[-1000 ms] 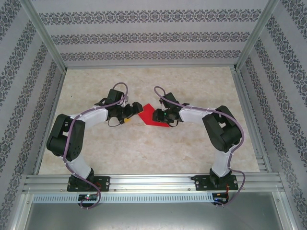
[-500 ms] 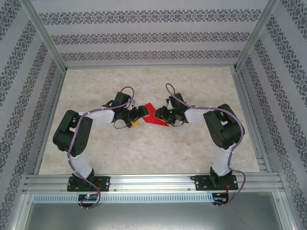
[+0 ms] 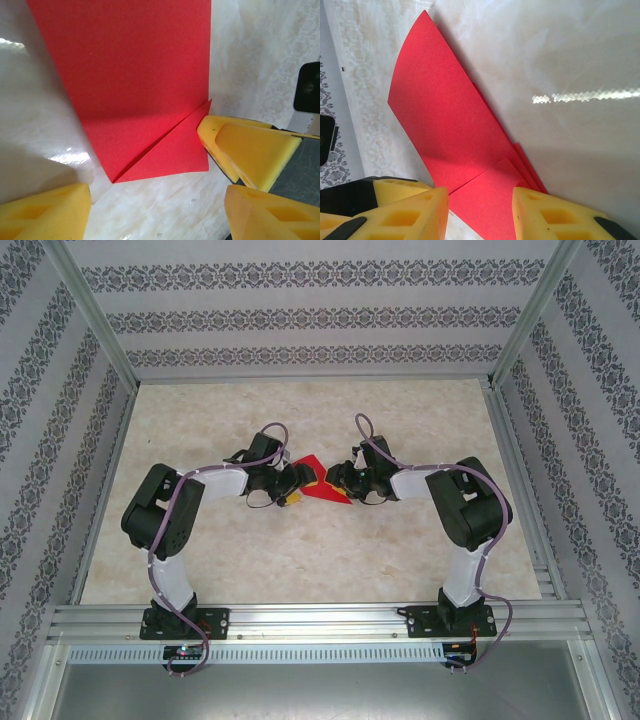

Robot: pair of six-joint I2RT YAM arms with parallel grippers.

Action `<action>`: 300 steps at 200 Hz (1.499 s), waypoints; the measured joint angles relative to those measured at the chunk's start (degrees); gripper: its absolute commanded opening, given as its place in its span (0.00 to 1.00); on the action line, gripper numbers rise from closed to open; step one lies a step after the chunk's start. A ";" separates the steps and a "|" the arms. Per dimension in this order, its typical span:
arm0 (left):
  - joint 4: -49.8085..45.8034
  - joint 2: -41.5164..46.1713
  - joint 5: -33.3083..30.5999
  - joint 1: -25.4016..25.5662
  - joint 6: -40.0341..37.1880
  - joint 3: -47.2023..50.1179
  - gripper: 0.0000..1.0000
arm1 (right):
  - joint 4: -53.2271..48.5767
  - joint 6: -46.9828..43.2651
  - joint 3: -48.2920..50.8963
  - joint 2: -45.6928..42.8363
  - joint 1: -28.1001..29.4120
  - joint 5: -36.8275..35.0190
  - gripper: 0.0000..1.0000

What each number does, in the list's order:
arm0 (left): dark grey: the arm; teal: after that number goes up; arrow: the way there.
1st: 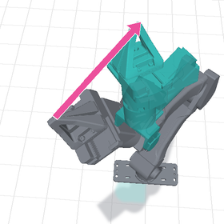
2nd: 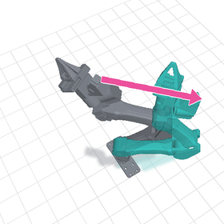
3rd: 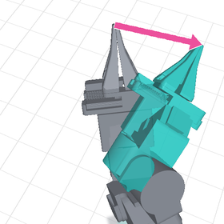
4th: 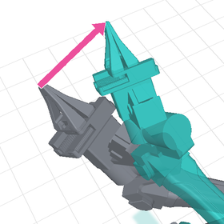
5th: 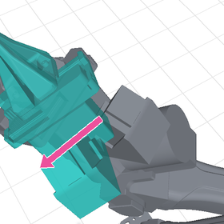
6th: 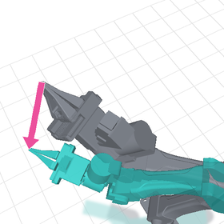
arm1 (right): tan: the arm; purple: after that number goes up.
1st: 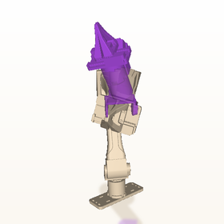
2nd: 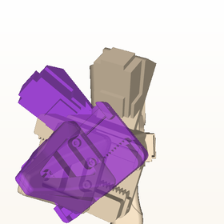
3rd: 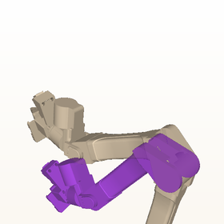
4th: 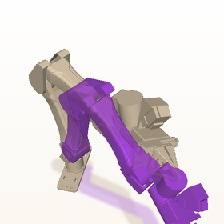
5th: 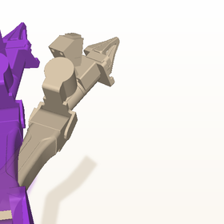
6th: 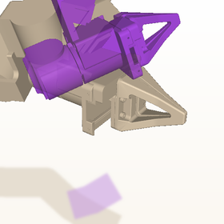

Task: Fold a paper plane with a square sheet of paper (pick it up from the middle)
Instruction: Fold the wing for the fifth time at the center of the table.

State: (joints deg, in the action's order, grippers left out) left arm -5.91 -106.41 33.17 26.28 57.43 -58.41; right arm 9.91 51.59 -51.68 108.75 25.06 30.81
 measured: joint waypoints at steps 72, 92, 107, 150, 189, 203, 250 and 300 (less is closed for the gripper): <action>0.37 -1.86 0.00 0.13 0.52 -2.29 0.72 | 1.42 0.02 0.72 -0.04 -0.11 0.44 0.39; 0.04 -2.03 -0.48 0.15 0.55 -2.29 0.73 | 1.62 0.02 0.81 -0.04 -0.11 0.44 0.39; -0.33 -2.03 -0.92 0.15 0.50 -2.40 0.74 | 1.66 0.02 0.83 -0.04 -0.11 0.44 0.39; -0.96 -2.03 -1.51 0.26 0.52 -2.40 0.73 | 1.70 0.02 0.85 -0.04 -0.11 0.46 0.39; -0.90 -2.27 -1.07 0.81 0.59 -2.86 0.62 | 1.70 0.02 0.87 -0.04 -0.35 0.87 0.39; -0.22 -2.64 -0.57 0.85 0.90 -3.15 0.56 | 1.70 0.02 0.87 -0.04 -0.35 0.87 0.39; 2.08 -3.93 0.63 0.85 2.10 -3.15 0.40 | 3.54 -0.09 1.57 -0.11 -0.48 1.86 0.43; 3.63 -4.31 0.74 0.85 2.60 -3.19 0.11 | 4.52 -3.06 2.16 -1.62 -0.42 2.29 0.60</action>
State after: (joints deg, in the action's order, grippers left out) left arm -2.28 -110.72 33.91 27.14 60.03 -61.60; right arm 14.44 48.53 -49.52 107.13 24.64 33.10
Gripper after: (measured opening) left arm 0.165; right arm 0.569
